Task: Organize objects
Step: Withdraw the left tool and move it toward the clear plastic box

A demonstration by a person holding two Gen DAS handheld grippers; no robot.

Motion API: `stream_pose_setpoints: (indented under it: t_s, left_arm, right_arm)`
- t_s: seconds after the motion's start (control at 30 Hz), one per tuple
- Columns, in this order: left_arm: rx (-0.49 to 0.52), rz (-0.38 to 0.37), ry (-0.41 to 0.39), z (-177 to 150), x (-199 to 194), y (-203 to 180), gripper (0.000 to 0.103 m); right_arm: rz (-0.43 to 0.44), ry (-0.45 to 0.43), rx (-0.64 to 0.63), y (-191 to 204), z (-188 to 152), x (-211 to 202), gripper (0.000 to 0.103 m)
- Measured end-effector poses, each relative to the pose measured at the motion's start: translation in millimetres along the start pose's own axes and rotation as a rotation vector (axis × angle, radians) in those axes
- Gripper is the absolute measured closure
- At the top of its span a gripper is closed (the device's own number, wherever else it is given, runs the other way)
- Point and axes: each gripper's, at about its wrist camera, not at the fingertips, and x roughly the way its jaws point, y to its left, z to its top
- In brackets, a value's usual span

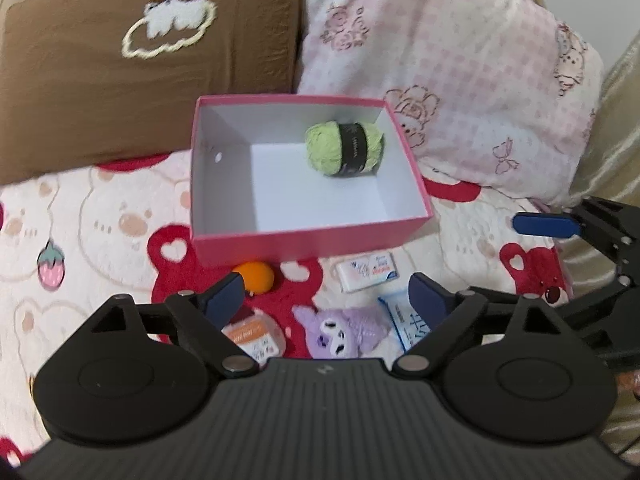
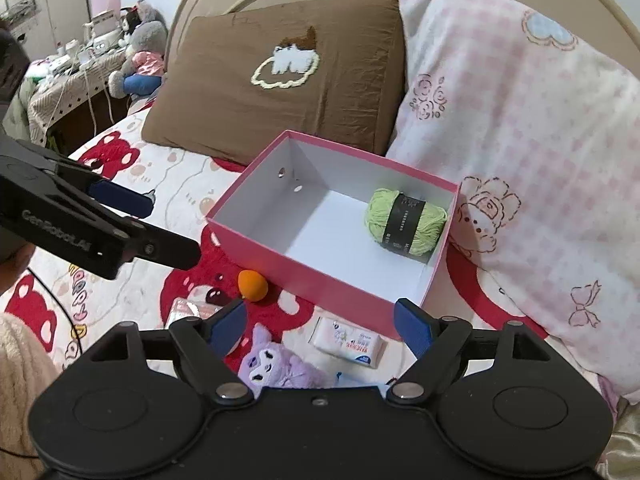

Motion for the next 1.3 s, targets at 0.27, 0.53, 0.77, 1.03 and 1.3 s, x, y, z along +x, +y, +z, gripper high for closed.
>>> stream_pose_setpoints:
  t_s: [0.27, 0.53, 0.77, 1.03, 1.3]
  left_arm:
    - [0.026, -0.006, -0.014, -28, -7, -6, 0.006]
    - [0.002, -0.061, 0.015, -47, 1, 6, 0.004]
    - [-0.089, -0.064, -0.003, -55, 10, 36, 0.003]
    - [-0.13, -0.015, -0.037, -62, 26, 58, 0.003]
    - [-0.121, 0.015, 0.034, -73, 57, 66, 0.005]
  right_arm:
    - [-0.006, 0.023, -0.052, 23, -14, -10, 0.007]
    - [0.029, 0.028, -0.042, 29, -25, -12, 0.007]
    - [0.063, 0.014, -0.069, 38, -32, -5, 0.007]
    - [0.036, -0.003, -0.071, 41, -29, 14, 0.008]
    - [0.117, 0.111, -0.015, 50, -32, 45, 0.007]
